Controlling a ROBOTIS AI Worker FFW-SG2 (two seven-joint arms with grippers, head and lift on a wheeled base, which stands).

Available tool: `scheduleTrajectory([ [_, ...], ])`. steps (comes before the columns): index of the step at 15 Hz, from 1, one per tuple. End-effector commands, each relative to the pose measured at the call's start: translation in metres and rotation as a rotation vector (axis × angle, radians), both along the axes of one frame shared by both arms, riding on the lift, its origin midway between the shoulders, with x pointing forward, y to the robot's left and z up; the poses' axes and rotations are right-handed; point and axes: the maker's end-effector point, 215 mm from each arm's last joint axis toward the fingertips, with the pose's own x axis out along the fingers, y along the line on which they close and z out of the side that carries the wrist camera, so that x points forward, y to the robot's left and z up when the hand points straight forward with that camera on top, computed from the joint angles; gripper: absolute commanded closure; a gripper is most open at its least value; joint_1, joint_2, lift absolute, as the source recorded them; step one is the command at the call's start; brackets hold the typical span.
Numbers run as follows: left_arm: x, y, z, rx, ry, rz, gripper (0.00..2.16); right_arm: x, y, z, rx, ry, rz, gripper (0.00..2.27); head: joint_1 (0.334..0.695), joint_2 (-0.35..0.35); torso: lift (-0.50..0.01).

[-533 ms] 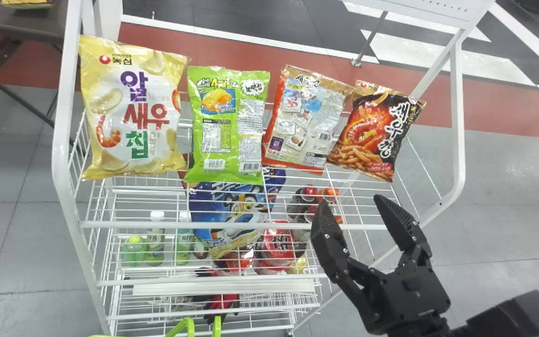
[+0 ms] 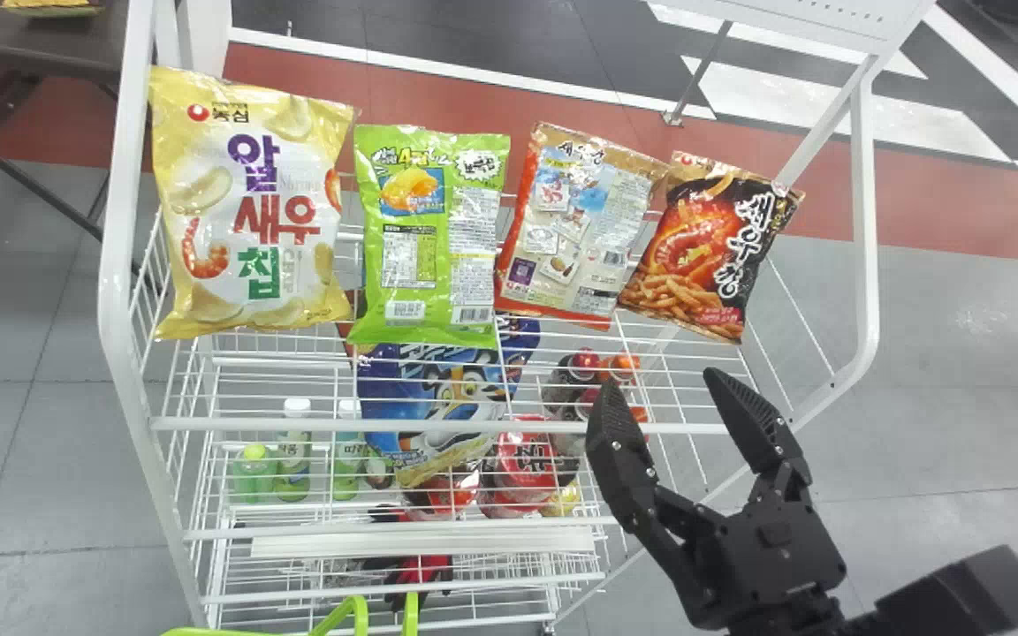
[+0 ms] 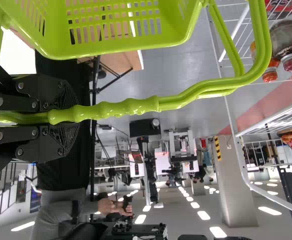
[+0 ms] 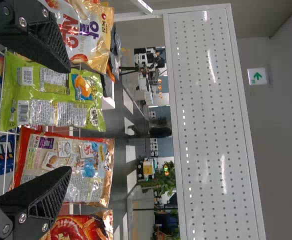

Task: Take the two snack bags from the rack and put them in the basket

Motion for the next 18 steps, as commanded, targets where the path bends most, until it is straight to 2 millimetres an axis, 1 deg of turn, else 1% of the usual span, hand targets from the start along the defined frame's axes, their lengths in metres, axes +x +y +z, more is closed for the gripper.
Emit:
scheduleTrajectory([
  [1, 0.003, -0.003, 0.002, -0.008, -0.002, 0.007, 1.57, 0.001, 0.000, -0.002, 0.003, 0.002, -0.001, 0.13, 0.695, -0.350, -0.009],
  [3, 0.003, -0.003, 0.003, -0.008, -0.004, 0.007, 1.57, 0.003, 0.000, -0.004, 0.005, 0.002, -0.001, 0.13, 0.695, -0.350, -0.009],
  [4, 0.003, -0.004, 0.004, -0.009, -0.005, 0.006, 1.57, 0.008, 0.000, -0.011, 0.008, 0.015, -0.001, 0.12, 0.695, -0.350, -0.009],
  [5, 0.001, -0.005, 0.004, -0.010, -0.002, 0.003, 1.57, 0.019, 0.006, -0.034, 0.016, 0.083, 0.011, 0.12, 0.695, -0.350, -0.009],
  [6, -0.001, -0.005, 0.004, -0.012, 0.001, 0.003, 1.57, 0.029, 0.011, -0.049, 0.025, 0.124, 0.020, 0.12, 0.695, -0.350, -0.009],
  [7, -0.002, -0.005, 0.003, -0.013, 0.004, 0.002, 1.57, 0.041, 0.019, -0.061, 0.029, 0.155, 0.032, 0.12, 0.695, -0.350, -0.009],
  [8, -0.001, -0.004, 0.003, -0.012, 0.004, 0.003, 1.57, 0.053, 0.026, -0.069, 0.024, 0.165, 0.041, 0.12, 0.695, -0.350, -0.009],
  [9, -0.002, -0.004, 0.002, -0.011, 0.007, 0.003, 1.57, 0.064, 0.033, -0.073, 0.019, 0.168, 0.051, 0.13, 0.695, -0.350, -0.009],
  [10, -0.004, -0.004, -0.001, -0.003, 0.009, 0.000, 1.57, 0.076, 0.038, -0.074, 0.019, 0.156, 0.056, 0.13, 0.695, -0.350, -0.009],
  [11, -0.005, -0.005, -0.002, 0.003, 0.010, -0.005, 1.57, 0.090, 0.040, -0.077, 0.007, 0.154, 0.050, 0.13, 0.695, -0.350, -0.009],
  [12, -0.005, -0.006, -0.004, 0.007, 0.007, -0.012, 1.57, 0.102, 0.042, -0.086, -0.002, 0.181, 0.054, 0.13, 0.695, -0.350, -0.009],
  [13, -0.003, -0.006, -0.005, 0.012, 0.005, -0.014, 1.57, 0.114, 0.044, -0.087, -0.002, 0.180, 0.050, 0.13, 0.695, -0.350, -0.009],
  [15, -0.001, -0.009, -0.003, 0.002, 0.025, -0.039, 1.57, 0.133, 0.041, -0.083, -0.021, 0.167, 0.029, 0.13, 0.695, -0.350, -0.009],
  [16, 0.000, -0.011, -0.002, -0.003, 0.027, -0.046, 1.57, 0.146, 0.041, -0.089, -0.028, 0.205, 0.027, 0.13, 0.695, -0.350, -0.009],
  [17, 0.000, -0.011, -0.001, -0.005, 0.028, -0.046, 1.57, 0.161, 0.045, -0.090, -0.033, 0.226, 0.032, 0.13, 0.695, -0.350, -0.009],
  [18, 0.000, -0.011, -0.002, -0.005, 0.030, -0.046, 1.57, 0.171, 0.047, -0.092, -0.034, 0.241, 0.034, 0.13, 0.695, -0.350, -0.009],
])
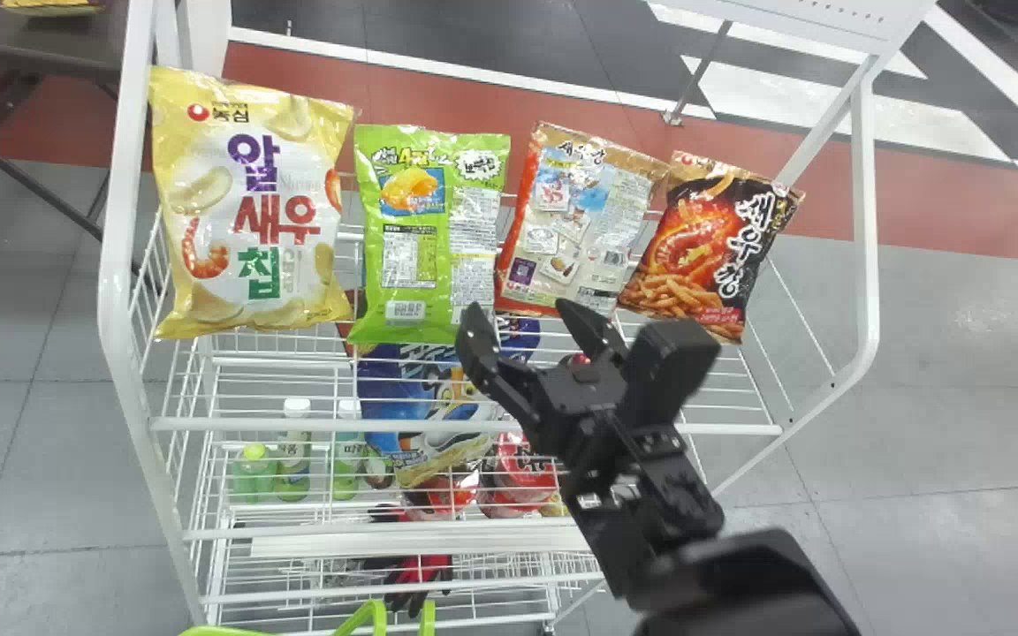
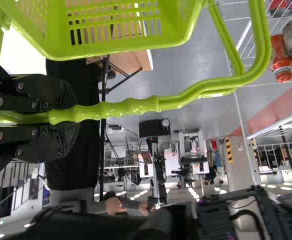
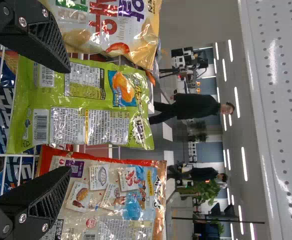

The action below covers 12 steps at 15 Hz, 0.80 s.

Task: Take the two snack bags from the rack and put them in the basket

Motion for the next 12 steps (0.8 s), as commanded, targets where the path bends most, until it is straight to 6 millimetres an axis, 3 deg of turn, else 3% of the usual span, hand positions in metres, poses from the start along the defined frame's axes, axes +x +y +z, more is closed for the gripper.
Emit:
scheduleTrajectory([
  [1, 0.002, -0.004, 0.001, -0.012, 0.006, 0.007, 1.57, 0.027, 0.005, -0.004, 0.001, 0.039, 0.003, 0.12, 0.695, -0.350, -0.009],
  [5, -0.001, -0.003, -0.003, -0.017, 0.025, 0.007, 1.57, 0.050, 0.013, -0.013, 0.008, 0.054, 0.013, 0.12, 0.695, -0.350, -0.009],
  [12, -0.005, -0.005, -0.006, -0.014, 0.031, 0.006, 1.57, 0.083, 0.041, -0.005, 0.020, 0.033, 0.082, 0.12, 0.695, -0.350, -0.009],
])
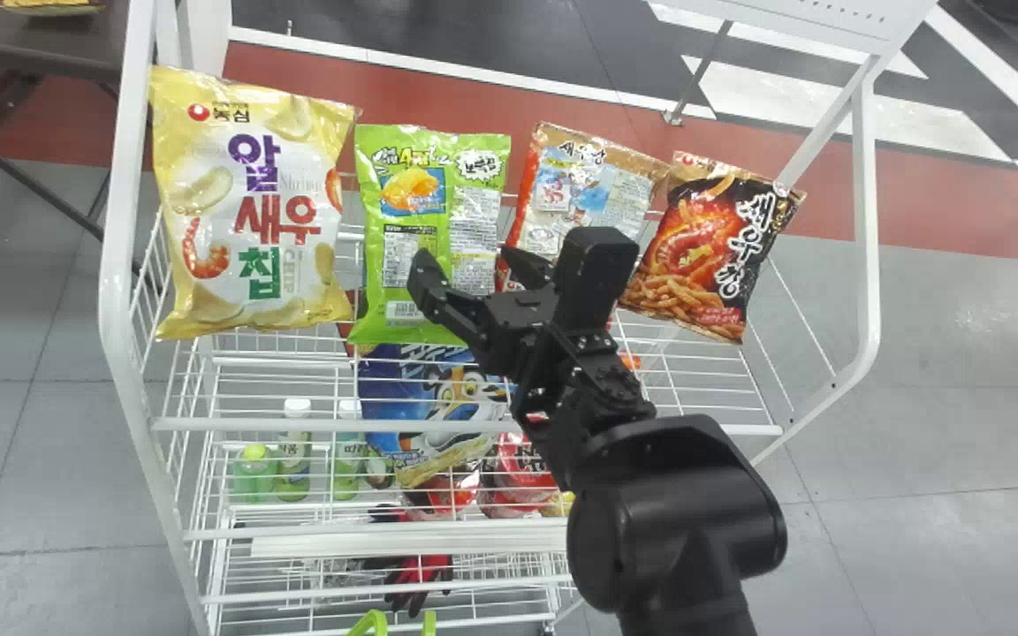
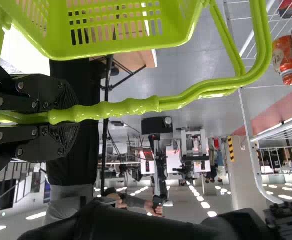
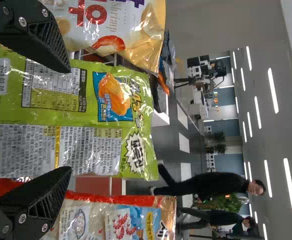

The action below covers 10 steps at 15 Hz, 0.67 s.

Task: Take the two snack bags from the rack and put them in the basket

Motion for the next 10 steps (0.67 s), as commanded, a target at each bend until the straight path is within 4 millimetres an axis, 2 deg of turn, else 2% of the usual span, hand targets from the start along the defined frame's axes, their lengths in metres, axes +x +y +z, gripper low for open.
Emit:
scheduleTrajectory([
  [1, 0.001, -0.004, 0.000, -0.006, 0.001, 0.008, 1.57, 0.010, 0.003, 0.000, -0.008, -0.001, 0.007, 0.12, 0.695, -0.350, -0.009],
  [5, 0.002, -0.007, -0.001, -0.002, -0.006, -0.002, 1.57, 0.025, 0.001, -0.010, -0.020, 0.025, 0.022, 0.12, 0.695, -0.349, -0.009],
  [7, 0.005, -0.009, -0.004, -0.002, -0.011, -0.003, 1.57, 0.032, 0.009, -0.019, 0.000, 0.068, 0.082, 0.20, 0.695, -0.346, -0.009],
  [10, 0.005, -0.014, -0.008, -0.006, -0.012, -0.014, 1.57, 0.037, 0.019, -0.019, 0.003, 0.078, 0.122, 0.28, 0.695, -0.326, -0.009],
])
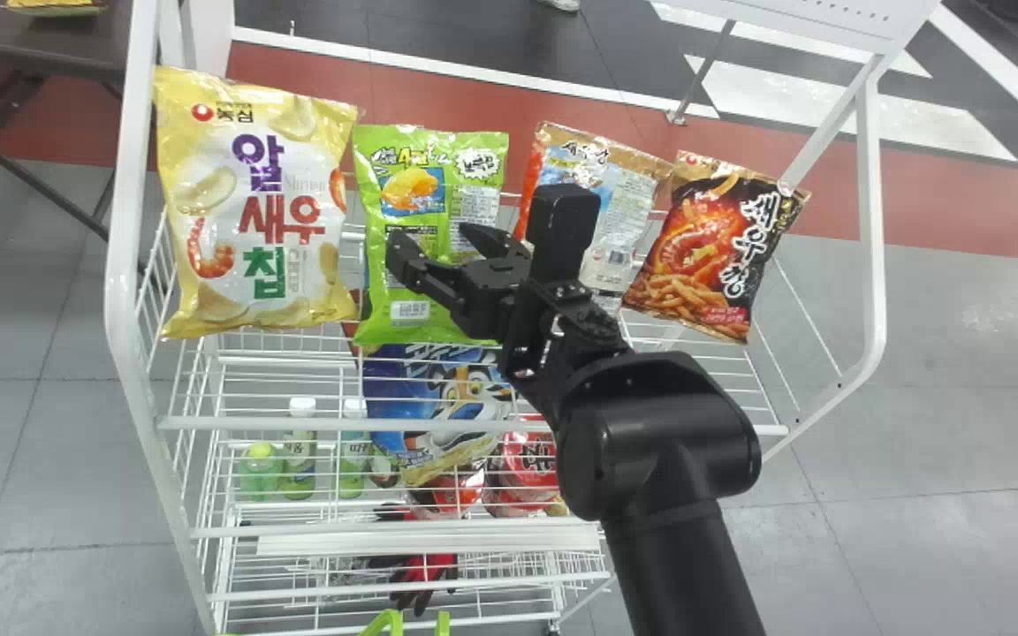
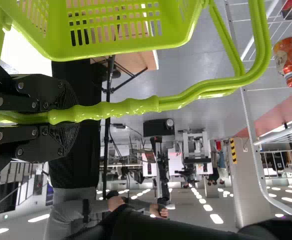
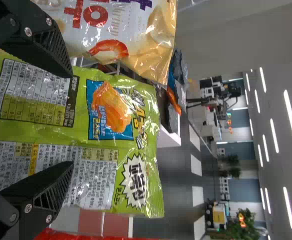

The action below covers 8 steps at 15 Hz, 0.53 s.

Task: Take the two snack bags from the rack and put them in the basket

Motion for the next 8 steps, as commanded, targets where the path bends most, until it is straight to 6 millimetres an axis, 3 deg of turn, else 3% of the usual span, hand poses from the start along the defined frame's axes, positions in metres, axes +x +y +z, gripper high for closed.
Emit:
scheduleTrajectory([
  [1, 0.004, -0.007, 0.002, -0.014, -0.007, 0.001, 1.57, 0.001, 0.003, -0.006, -0.009, 0.030, 0.009, 0.36, 0.695, -0.324, -0.009],
  [2, 0.005, -0.008, 0.002, -0.015, -0.010, 0.000, 1.57, 0.001, 0.003, -0.009, -0.013, 0.044, 0.011, 0.50, 0.695, -0.323, -0.009],
  [3, 0.006, -0.008, 0.001, -0.015, -0.013, 0.002, 1.57, 0.000, 0.000, -0.016, -0.019, 0.078, 0.008, 0.80, 0.695, -0.322, -0.009],
  [6, 0.006, -0.008, -0.001, -0.015, -0.011, 0.002, 1.57, -0.003, -0.003, -0.025, -0.016, 0.121, 0.013, 1.98, 0.695, -0.325, -0.009],
  [7, 0.005, -0.008, -0.002, -0.013, -0.009, 0.002, 1.57, -0.004, -0.004, -0.027, -0.004, 0.126, 0.012, 2.25, 0.695, -0.331, -0.009],
  [8, 0.005, -0.008, -0.002, -0.012, -0.010, 0.002, 1.57, -0.001, -0.010, -0.024, 0.005, 0.111, -0.002, 2.25, 0.695, -0.331, -0.009],
])
